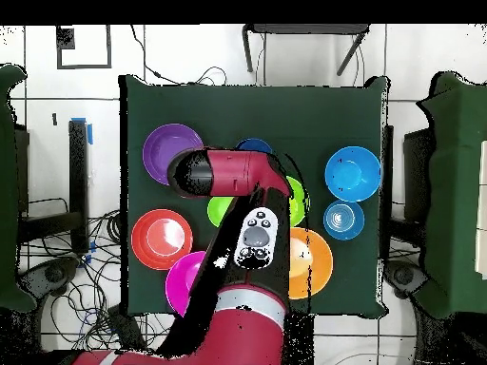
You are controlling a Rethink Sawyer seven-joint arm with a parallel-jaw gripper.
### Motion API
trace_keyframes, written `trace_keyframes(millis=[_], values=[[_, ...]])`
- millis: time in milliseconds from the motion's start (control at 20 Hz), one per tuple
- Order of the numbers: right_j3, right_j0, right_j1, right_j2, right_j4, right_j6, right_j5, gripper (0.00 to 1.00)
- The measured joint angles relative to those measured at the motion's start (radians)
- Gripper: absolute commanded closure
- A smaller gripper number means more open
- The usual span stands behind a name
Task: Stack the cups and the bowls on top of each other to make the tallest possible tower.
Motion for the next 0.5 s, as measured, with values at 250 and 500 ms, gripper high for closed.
trace_keyframes(millis=[250, 500], values=[[0.019, 0.011, -0.040, -0.027, 0.000, 0.000, 0.011, 1.00], [0.059, 0.011, -0.088, -0.054, 0.000, 0.000, 0.011, 1.00]])
